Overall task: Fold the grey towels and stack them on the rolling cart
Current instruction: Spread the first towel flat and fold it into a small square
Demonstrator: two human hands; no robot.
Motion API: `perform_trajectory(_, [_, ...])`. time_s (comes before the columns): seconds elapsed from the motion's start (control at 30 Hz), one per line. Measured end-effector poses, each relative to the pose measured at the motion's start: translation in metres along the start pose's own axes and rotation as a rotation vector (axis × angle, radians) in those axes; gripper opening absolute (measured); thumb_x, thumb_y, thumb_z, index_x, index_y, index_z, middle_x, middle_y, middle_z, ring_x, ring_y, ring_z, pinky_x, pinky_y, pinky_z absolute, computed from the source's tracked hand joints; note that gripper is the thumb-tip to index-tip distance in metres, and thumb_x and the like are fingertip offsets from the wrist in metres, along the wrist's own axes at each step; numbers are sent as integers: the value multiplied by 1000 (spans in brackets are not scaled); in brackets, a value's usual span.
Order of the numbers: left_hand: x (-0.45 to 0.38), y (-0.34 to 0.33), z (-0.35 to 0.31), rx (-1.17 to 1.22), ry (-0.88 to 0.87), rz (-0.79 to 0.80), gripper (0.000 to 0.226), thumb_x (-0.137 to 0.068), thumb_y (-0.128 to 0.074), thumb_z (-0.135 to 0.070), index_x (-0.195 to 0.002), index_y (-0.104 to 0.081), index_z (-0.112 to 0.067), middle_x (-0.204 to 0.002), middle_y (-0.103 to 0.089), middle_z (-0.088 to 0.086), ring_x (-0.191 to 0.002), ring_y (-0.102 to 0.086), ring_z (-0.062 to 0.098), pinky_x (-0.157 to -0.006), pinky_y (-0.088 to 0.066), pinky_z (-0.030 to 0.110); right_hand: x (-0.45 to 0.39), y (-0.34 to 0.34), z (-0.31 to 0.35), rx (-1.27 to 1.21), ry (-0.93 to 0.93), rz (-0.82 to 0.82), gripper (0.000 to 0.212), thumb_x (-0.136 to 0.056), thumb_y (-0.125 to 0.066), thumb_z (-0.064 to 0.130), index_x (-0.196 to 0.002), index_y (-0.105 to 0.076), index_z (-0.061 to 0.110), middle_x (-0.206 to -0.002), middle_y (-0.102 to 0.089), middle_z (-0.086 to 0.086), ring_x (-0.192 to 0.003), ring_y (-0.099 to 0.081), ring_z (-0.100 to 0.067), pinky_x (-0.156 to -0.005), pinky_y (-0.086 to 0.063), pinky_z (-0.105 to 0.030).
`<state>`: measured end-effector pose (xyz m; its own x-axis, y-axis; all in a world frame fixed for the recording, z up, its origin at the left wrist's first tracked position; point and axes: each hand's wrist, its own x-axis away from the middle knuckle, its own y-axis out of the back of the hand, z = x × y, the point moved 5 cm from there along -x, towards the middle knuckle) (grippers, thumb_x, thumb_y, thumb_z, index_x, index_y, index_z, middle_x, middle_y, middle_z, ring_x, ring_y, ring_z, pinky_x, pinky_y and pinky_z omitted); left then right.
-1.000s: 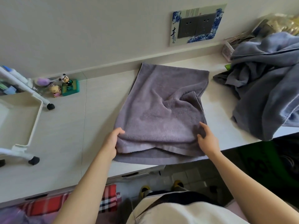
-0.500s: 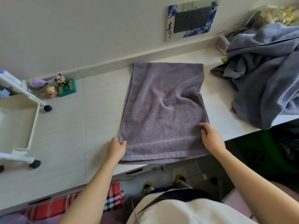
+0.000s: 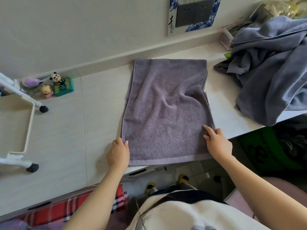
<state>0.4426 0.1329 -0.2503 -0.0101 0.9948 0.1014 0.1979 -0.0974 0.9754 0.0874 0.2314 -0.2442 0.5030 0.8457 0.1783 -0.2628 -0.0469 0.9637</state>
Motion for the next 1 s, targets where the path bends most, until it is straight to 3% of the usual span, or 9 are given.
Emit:
perform_trajectory(0.1, [-3,5,-2,0,-4,-26,31,-75,-77,-14,-91,-55,2,-83,-59,25,-67,-61,40,-48,-45,38,0,4,7,47,7,-103,42,-96,-45,38,-136,-48,27,-120,-48,-12,-107,-49,-29,-86,-46,-39])
perform_trajectory(0.2, [-9,6,-13,29,-112,-62,51,-72,-73,-16,-119,-57,-3,-113,-58,23,-97,-59,41,-75,-49,48,0,8,18,37,50,-87,44,-95,-48,38,-137,-45,28,-144,-32,-16,-132,-28,-36,-109,-23,-46])
perform_trajectory(0.37, [-14,-14,-48,-36,-426,82,65,-85,-28,-48,-139,-47,-17,-149,-37,16,-136,-35,37,-110,-22,55,-3,-9,32,77,209,132,58,-96,-26,54,-149,-11,36,-159,-4,-4,-146,1,-25,-117,1,-40])
perform_trajectory(0.47, [-15,-19,-54,-85,-365,119,67,-82,-27,-52,-133,-54,-17,-140,-48,16,-128,-44,38,-104,-32,55,-6,-12,22,128,207,167,58,-97,-18,54,-150,-3,35,-159,0,-1,-146,4,-22,-117,4,-39])
perform_trajectory(0.67, [-24,2,-93,-106,-316,-11,47,-77,-36,-46,-91,-64,-11,-86,-61,13,-80,-59,35,-74,-45,43,-33,9,39,36,230,-13,46,-97,-37,31,-141,-37,16,-152,-28,-9,-143,-14,-27,-117,-1,-44])
perform_trajectory(0.73, [-29,-2,-108,-61,-348,35,52,-80,-38,-42,-113,-61,-9,-112,-58,19,-103,-57,41,-90,-44,52,-40,3,57,-3,350,65,53,-99,-34,37,-149,-22,22,-158,-11,-6,-146,-2,-25,-117,2,-39])
perform_trajectory(0.8, [-34,-18,-117,-104,-323,186,66,-90,-31,-51,-148,-27,-20,-153,-21,19,-141,-20,39,-112,-12,57,-52,-12,56,55,410,185,57,-99,-21,49,-150,-3,31,-159,6,1,-145,11,-21,-116,8,-38])
perform_trajectory(0.9, [-30,-32,-105,-173,-228,304,83,-77,4,-69,-150,4,-32,-159,10,8,-145,10,30,-113,4,56,-56,-19,37,142,372,228,68,-88,5,63,-149,9,32,-154,19,5,-143,18,-19,-114,16,-37])
perform_trajectory(1.0, [-26,-23,-113,-208,-174,261,88,-74,2,-70,-149,-18,-29,-156,-16,13,-141,-16,35,-110,-18,54,-61,-7,32,172,350,90,73,-86,-5,53,-146,-30,19,-154,-25,-9,-141,-22,-32,-118,-1,-45])
